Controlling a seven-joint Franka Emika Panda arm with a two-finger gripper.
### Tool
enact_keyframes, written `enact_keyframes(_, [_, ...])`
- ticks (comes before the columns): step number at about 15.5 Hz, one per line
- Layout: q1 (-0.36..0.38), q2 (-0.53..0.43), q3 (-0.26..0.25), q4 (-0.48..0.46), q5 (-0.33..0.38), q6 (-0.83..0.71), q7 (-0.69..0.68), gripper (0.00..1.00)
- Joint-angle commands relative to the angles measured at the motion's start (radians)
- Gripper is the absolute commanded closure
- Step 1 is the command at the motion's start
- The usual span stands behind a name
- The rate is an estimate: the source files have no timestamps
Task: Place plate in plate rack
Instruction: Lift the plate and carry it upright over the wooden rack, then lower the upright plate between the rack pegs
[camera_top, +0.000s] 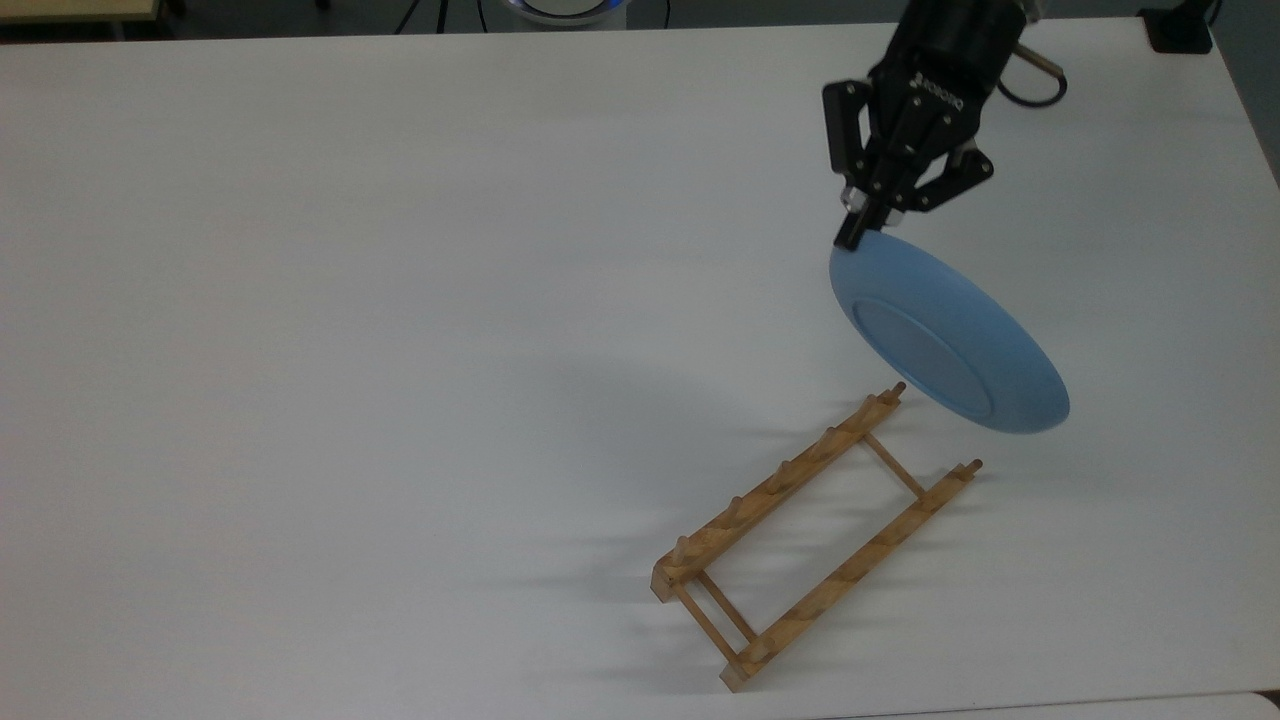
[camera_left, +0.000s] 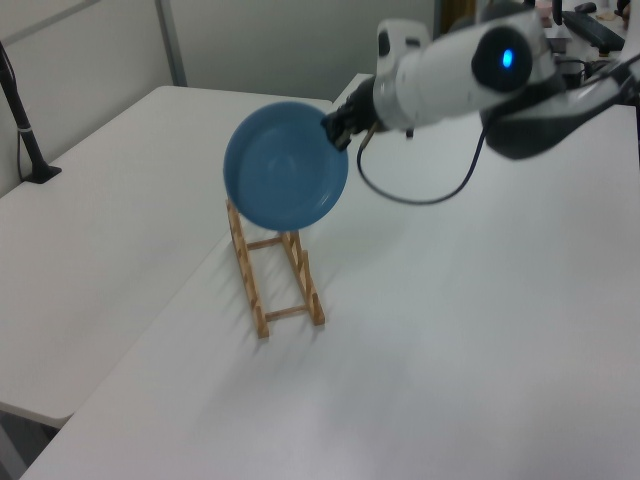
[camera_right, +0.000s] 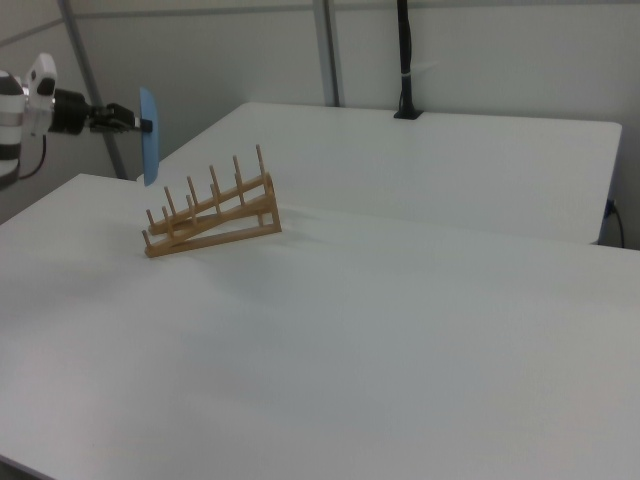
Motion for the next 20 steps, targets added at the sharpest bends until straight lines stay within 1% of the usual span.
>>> enact_keyframes(1, [0.042, 0.045, -0.011, 0.004, -0.129, -0.030, 0.113, 1.00])
enact_keyframes(3, [0.058, 0.065, -0.011, 0.004, -0.170, -0.048, 0.148, 1.00])
enact_keyframes(5, [0.059, 0.076, -0.011, 0.001, -0.192, -0.062, 0.170, 1.00])
enact_keyframes(9, [0.068, 0.083, -0.011, -0.013, -0.195, -0.064, 0.173, 1.00])
enact_keyframes(17, [0.107, 0.134, -0.011, -0.016, -0.198, -0.102, 0.174, 1.00])
enact_keyframes(20, [0.110, 0.159, -0.011, -0.016, -0.220, -0.113, 0.182, 1.00])
